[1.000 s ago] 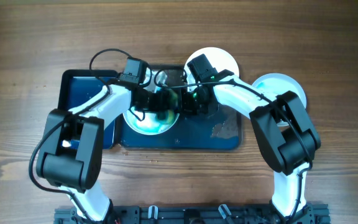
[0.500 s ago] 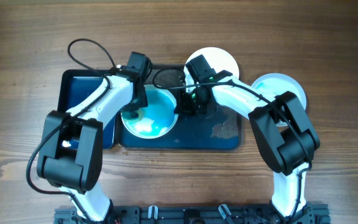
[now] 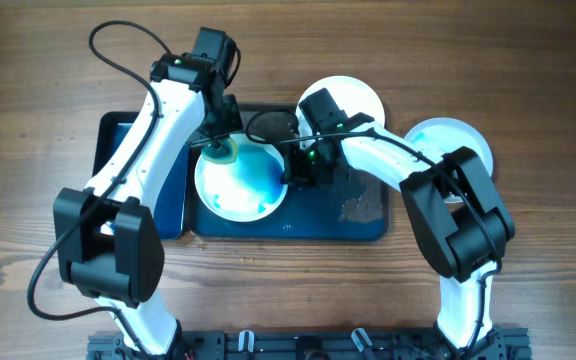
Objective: Clean dirty plates on tray and stack at the side
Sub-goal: 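Lift the bottom plate with right gripper and stack it on the first, then drag the top white plate to tray center with the right gripper, then scrub the last plate with the sponge in the left gripper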
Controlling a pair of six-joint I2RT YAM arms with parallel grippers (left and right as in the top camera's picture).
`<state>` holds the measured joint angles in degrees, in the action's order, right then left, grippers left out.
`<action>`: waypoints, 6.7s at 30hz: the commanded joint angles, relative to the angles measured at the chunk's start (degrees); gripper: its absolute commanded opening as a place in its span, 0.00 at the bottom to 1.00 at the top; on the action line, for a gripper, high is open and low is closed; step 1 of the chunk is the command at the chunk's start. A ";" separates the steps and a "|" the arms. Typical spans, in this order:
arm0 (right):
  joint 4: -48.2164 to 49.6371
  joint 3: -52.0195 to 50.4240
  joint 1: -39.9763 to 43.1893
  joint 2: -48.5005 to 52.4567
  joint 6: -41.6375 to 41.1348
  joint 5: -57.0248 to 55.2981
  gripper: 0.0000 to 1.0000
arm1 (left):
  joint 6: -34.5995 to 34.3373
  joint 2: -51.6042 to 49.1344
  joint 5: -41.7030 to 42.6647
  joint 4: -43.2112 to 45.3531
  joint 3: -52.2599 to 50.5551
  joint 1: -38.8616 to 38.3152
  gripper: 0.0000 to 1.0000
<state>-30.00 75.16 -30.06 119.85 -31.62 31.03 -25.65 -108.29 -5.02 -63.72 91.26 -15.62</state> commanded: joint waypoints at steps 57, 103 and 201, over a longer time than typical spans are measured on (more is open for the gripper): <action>-29.16 -1.38 39.98 -36.81 10.45 -28.04 0.04 | -0.09 -0.20 0.46 1.55 0.57 6.40 0.04; -7.63 9.16 22.38 0.72 16.15 -15.98 0.34 | -0.13 -0.22 0.50 1.53 0.57 6.36 0.04; -12.46 3.13 8.17 1.62 7.21 -4.42 0.04 | -6.71 -6.49 -13.14 34.05 -21.18 -2.10 0.04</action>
<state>-41.52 78.98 -22.09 120.07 -24.84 26.81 -21.21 -113.25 11.09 -28.27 70.54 -19.46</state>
